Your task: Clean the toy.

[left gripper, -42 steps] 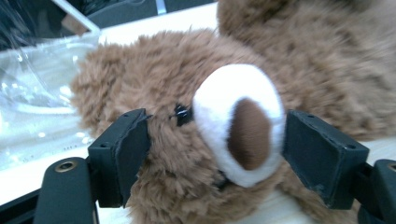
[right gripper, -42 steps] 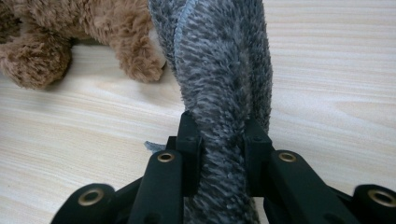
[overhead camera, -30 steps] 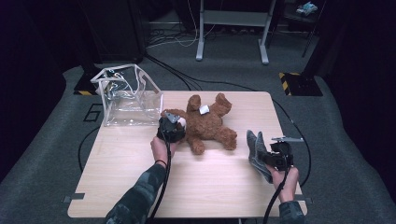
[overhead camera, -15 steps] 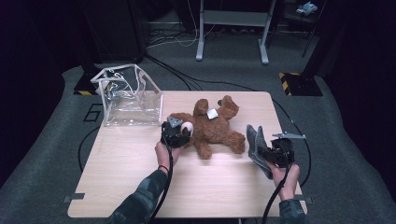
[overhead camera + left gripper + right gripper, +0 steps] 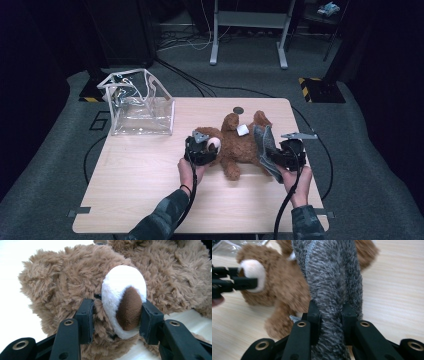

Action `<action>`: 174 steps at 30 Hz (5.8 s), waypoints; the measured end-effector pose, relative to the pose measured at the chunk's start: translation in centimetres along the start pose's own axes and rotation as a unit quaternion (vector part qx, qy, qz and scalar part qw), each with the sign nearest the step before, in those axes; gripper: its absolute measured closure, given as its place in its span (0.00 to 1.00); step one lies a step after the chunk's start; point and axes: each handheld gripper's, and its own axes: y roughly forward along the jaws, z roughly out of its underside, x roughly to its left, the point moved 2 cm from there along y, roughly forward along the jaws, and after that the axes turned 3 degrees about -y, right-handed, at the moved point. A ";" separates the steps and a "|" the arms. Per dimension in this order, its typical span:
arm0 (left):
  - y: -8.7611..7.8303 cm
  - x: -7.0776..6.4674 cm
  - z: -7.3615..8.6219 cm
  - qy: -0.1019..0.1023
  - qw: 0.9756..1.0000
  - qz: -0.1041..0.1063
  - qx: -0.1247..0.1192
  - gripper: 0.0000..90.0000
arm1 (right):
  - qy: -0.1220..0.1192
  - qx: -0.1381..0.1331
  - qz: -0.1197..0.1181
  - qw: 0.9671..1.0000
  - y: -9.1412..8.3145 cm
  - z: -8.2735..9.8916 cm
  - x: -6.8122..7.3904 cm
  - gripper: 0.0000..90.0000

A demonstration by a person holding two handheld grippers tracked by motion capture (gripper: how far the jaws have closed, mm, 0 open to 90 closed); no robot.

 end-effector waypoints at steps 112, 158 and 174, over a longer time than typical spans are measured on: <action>-6.6 14.2 10.6 0.034 0.996 -0.064 0.054 0.13 | -0.131 0.061 -0.141 0.979 7.0 -3.0 15.1 0.85; -6.6 14.2 10.6 0.036 0.996 -0.063 0.055 0.13 | -0.112 0.121 -0.130 0.978 11.2 1.0 15.3 0.85; -6.5 14.2 10.6 0.037 0.996 -0.063 0.051 0.13 | -0.110 -0.015 -0.088 0.990 4.4 -7.1 12.4 0.85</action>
